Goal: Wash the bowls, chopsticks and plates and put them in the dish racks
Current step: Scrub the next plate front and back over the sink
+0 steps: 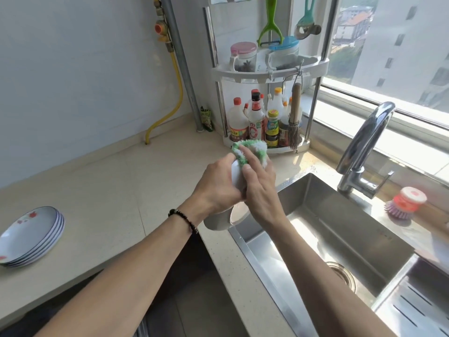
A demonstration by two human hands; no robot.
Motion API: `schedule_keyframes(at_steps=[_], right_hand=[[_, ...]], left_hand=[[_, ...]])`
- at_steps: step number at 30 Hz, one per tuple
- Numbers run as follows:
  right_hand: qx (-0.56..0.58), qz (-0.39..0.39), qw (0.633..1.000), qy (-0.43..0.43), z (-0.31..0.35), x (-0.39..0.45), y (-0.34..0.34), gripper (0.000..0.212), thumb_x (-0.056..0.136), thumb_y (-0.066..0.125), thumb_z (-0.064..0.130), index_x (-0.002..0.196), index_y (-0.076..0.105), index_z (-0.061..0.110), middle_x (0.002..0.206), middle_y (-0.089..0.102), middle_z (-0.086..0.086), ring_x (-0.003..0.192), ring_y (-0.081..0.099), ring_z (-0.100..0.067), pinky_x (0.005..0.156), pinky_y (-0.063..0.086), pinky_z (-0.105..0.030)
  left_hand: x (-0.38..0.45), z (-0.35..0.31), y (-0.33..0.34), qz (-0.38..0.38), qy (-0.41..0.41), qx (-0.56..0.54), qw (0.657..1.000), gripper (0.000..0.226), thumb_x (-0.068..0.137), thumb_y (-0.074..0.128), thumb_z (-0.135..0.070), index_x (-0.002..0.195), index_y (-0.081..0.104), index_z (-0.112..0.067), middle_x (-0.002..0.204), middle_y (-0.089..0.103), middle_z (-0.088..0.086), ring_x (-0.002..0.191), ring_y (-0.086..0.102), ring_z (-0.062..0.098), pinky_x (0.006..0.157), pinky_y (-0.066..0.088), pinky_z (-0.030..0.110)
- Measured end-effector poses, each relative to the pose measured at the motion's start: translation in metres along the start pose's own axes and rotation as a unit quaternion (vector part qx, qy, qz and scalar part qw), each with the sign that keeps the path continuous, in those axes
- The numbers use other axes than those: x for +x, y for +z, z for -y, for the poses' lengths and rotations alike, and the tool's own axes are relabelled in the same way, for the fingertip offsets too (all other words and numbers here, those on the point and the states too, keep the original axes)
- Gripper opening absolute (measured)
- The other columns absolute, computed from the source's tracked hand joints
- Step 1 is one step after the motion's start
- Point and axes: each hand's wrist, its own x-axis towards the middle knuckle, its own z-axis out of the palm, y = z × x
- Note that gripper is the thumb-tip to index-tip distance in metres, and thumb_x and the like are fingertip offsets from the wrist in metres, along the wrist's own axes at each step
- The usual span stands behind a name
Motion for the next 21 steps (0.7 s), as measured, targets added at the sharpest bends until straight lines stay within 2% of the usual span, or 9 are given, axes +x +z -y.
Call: schedule_keyframes(at_steps=[3, 5, 6, 8, 10, 13, 16, 19, 21], right_hand=[[0.043, -0.022, 0.999, 0.009, -0.006, 0.007, -0.009, 0.043, 0.097, 0.028, 0.050, 0.128, 0.057, 0.050, 0.140, 0.051, 0.002, 0.130, 0.047, -0.022, 0.110, 0.039, -0.051], [0.118, -0.089, 0.980, 0.132, -0.007, 0.018, -0.019, 0.042, 0.096, 0.032, 0.046, 0.100, 0.072, 0.036, 0.111, 0.065, -0.005, 0.107, 0.060, -0.026, 0.091, 0.050, -0.045], [0.131, -0.118, 0.967, 0.185, -0.011, 0.023, -0.025, 0.043, 0.097, 0.034, 0.041, 0.090, 0.072, 0.023, 0.096, 0.065, -0.007, 0.097, 0.060, -0.027, 0.082, 0.048, -0.041], [0.109, -0.121, 0.959, 0.234, -0.018, 0.025, -0.037, 0.043, 0.101, 0.035, 0.029, 0.095, 0.063, -0.004, 0.080, 0.056, -0.007, 0.085, 0.051, -0.025, 0.074, 0.039, -0.037], [0.048, -0.114, 0.962, 0.242, -0.018, 0.026, -0.045, 0.040, 0.101, 0.034, 0.021, 0.091, 0.056, -0.010, 0.076, 0.051, -0.006, 0.084, 0.045, -0.025, 0.075, 0.035, -0.038], [-0.012, -0.062, 0.977, 0.201, -0.008, 0.026, -0.044, 0.031, 0.099, 0.038, 0.027, 0.077, 0.049, 0.008, 0.072, 0.048, -0.005, 0.078, 0.044, -0.023, 0.071, 0.035, -0.039], [-0.062, -0.016, 0.993, 0.094, 0.000, 0.028, -0.034, 0.043, 0.088, 0.037, 0.042, 0.066, 0.051, 0.008, 0.066, 0.053, -0.007, 0.067, 0.049, -0.024, 0.064, 0.043, -0.046], [-0.040, 0.001, 0.999, 0.000, 0.003, 0.020, -0.018, 0.052, 0.097, 0.029, 0.044, 0.086, 0.064, 0.007, 0.083, 0.062, -0.005, 0.080, 0.057, -0.021, 0.075, 0.048, -0.047], [-0.053, 0.024, 0.997, -0.044, -0.003, 0.011, -0.011, 0.050, 0.104, 0.025, 0.040, 0.109, 0.068, 0.016, 0.108, 0.063, -0.002, 0.101, 0.055, -0.018, 0.092, 0.047, -0.041]], left_hand=[[-0.001, -0.002, -0.006, 0.011, 0.021, 0.010, 1.000, 0.043, 0.067, 0.086, -0.014, 0.097, 0.055, -0.018, 0.088, 0.060, -0.004, 0.079, 0.060, 0.019, 0.058, 0.045, 0.022], [-0.007, -0.002, -0.010, 0.012, 0.026, -0.035, 0.999, 0.043, 0.065, 0.086, -0.010, 0.096, 0.057, -0.019, 0.090, 0.061, -0.001, 0.081, 0.061, 0.019, 0.058, 0.046, 0.020], [-0.010, -0.002, -0.011, 0.012, 0.031, -0.064, 0.997, 0.045, 0.064, 0.087, -0.011, 0.096, 0.057, -0.021, 0.093, 0.063, 0.000, 0.083, 0.063, 0.019, 0.060, 0.048, 0.020], [-0.016, -0.001, -0.011, 0.019, 0.030, -0.102, 0.994, 0.048, 0.060, 0.086, -0.018, 0.096, 0.057, -0.028, 0.096, 0.066, -0.002, 0.087, 0.066, 0.016, 0.064, 0.052, 0.020], [-0.017, 0.002, -0.013, 0.049, 0.003, -0.147, 0.988, 0.048, 0.056, 0.084, -0.021, 0.096, 0.059, -0.029, 0.096, 0.069, -0.002, 0.087, 0.069, 0.015, 0.070, 0.057, 0.026], [-0.005, 0.000, -0.016, 0.139, -0.038, -0.130, 0.981, 0.047, 0.053, 0.084, -0.020, 0.094, 0.062, -0.024, 0.088, 0.071, -0.002, 0.079, 0.068, 0.014, 0.073, 0.057, 0.030], [0.005, -0.006, -0.009, 0.190, -0.040, -0.032, 0.980, 0.044, 0.057, 0.086, -0.008, 0.090, 0.060, -0.021, 0.082, 0.066, -0.002, 0.073, 0.064, 0.016, 0.065, 0.053, 0.030], [0.006, 0.001, 0.003, 0.117, -0.056, -0.026, 0.991, 0.053, 0.054, 0.084, -0.015, 0.102, 0.063, -0.021, 0.094, 0.069, 0.001, 0.085, 0.067, 0.020, 0.075, 0.058, 0.037], [0.005, 0.004, 0.005, 0.066, -0.057, -0.024, 0.996, 0.059, 0.055, 0.084, -0.020, 0.110, 0.063, -0.021, 0.101, 0.071, 0.001, 0.091, 0.068, 0.022, 0.080, 0.058, 0.041]])
